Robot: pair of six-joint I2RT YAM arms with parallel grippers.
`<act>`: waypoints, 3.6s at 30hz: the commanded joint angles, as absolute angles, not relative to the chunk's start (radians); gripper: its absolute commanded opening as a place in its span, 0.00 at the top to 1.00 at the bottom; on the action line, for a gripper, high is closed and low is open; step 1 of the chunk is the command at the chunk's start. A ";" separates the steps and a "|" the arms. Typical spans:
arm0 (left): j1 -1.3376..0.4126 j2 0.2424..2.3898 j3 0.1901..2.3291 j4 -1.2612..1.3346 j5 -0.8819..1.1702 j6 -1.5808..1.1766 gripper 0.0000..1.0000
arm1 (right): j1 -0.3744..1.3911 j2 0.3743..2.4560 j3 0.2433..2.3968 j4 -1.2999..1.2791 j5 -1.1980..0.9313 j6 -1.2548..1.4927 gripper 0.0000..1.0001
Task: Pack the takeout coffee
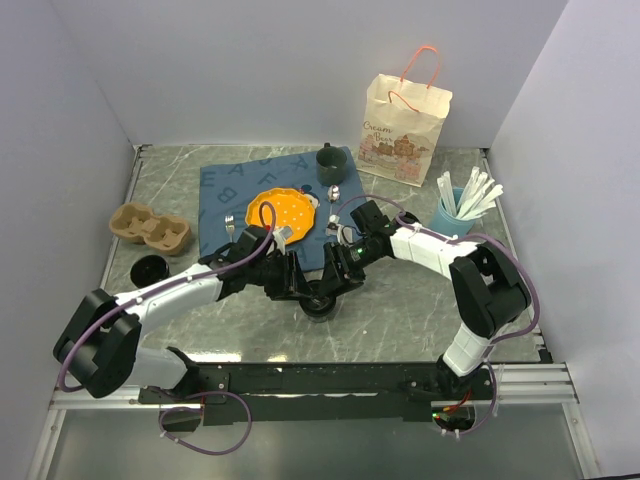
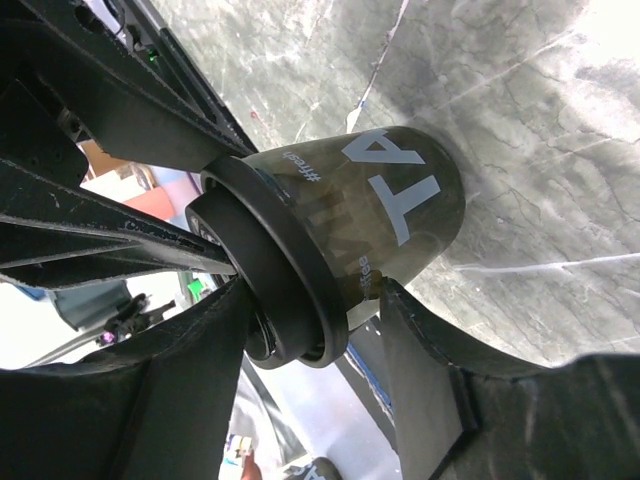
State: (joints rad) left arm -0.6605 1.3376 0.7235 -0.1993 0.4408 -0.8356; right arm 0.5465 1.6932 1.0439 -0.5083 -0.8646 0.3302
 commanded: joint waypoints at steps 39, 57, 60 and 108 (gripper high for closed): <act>-0.560 1.229 0.770 -0.371 0.462 -0.699 0.57 | 0.569 1.713 1.062 -0.552 -0.798 0.262 0.47; -0.555 1.271 0.698 -0.278 0.466 -0.692 0.56 | 0.580 1.713 1.054 -0.543 -0.795 0.276 0.48; -0.552 1.310 0.696 -0.287 0.443 -0.712 0.61 | 0.581 1.727 1.052 -0.537 -0.793 0.276 0.49; -0.453 1.312 0.870 -0.396 0.620 -0.531 0.55 | 0.634 1.825 1.236 -0.718 -0.810 0.071 0.55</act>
State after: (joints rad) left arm -0.4538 1.3083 0.8738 -0.4370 0.5545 -0.6128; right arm 0.6178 1.7924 1.2140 -0.6971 -0.8864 0.1024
